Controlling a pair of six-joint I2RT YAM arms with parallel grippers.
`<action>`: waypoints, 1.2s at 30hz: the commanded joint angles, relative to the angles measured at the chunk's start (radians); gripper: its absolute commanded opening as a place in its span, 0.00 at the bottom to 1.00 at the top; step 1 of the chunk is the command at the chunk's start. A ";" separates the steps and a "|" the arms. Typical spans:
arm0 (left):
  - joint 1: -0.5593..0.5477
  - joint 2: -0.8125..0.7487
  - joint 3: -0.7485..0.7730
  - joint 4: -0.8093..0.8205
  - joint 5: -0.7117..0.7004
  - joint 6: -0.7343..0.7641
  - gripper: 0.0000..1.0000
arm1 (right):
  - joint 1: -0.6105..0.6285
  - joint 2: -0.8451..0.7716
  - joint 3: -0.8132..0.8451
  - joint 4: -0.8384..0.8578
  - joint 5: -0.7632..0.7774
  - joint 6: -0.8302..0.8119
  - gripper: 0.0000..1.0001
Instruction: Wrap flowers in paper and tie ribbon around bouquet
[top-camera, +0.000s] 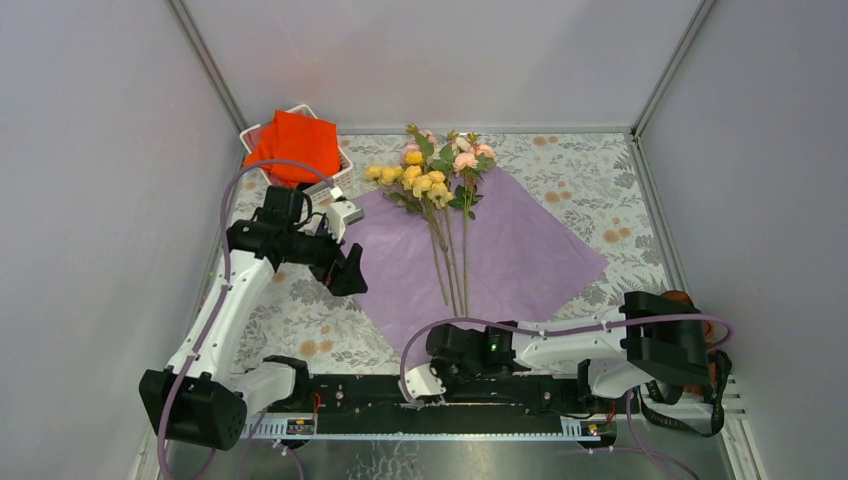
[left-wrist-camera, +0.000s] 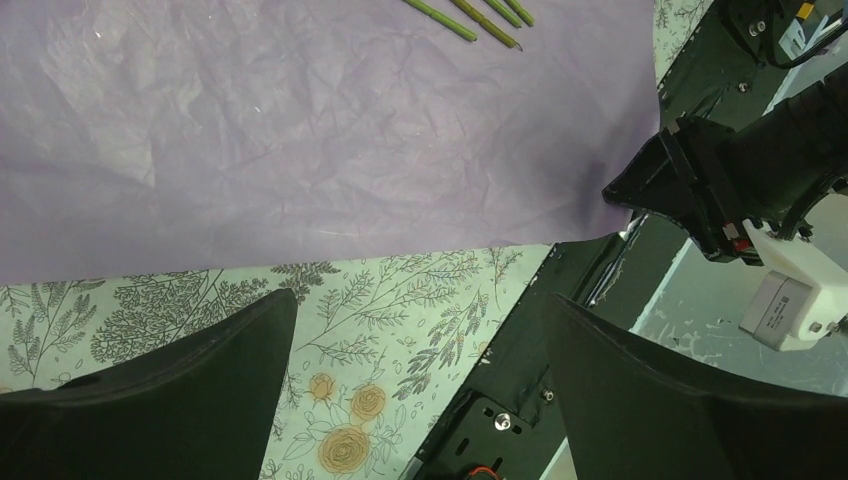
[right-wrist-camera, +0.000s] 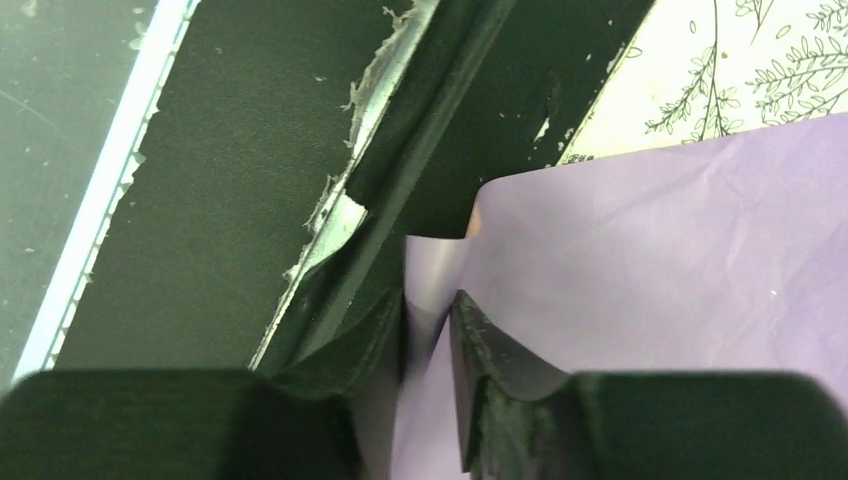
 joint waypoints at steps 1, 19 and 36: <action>0.004 0.022 -0.004 0.047 0.021 -0.014 0.98 | -0.020 0.005 0.030 0.013 0.031 -0.001 0.25; -0.353 -0.129 -0.108 0.135 -0.112 0.264 0.83 | -0.439 -0.047 0.047 0.271 -0.415 0.268 0.00; -0.555 0.079 -0.412 0.812 -0.136 0.099 0.88 | -0.583 -0.036 0.109 0.197 -0.615 0.193 0.01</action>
